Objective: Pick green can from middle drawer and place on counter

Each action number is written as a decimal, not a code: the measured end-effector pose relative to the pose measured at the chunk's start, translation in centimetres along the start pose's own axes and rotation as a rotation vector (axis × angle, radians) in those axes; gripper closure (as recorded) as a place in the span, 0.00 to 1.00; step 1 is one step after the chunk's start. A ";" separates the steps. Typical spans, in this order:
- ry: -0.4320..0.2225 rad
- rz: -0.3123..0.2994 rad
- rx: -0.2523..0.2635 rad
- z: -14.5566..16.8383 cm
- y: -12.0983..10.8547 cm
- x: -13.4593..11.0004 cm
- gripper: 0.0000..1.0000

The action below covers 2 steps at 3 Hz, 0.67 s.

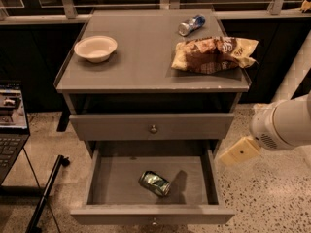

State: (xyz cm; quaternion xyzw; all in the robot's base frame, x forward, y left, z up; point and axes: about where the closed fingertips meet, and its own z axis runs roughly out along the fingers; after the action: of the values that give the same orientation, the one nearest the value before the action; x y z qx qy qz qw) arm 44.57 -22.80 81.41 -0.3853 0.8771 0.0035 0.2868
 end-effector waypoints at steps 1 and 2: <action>-0.049 0.003 0.049 0.1 -1.3 -1.2 0.00; -0.048 0.002 0.049 0.1 -1.3 -1.2 0.00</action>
Offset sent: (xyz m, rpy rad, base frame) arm -0.0185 -0.0164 -0.0281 0.2001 -0.0953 -0.0893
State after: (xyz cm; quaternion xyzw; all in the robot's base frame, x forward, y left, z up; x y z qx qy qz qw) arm 46.15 -22.88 82.25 -0.3769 0.8701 -0.0082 0.3173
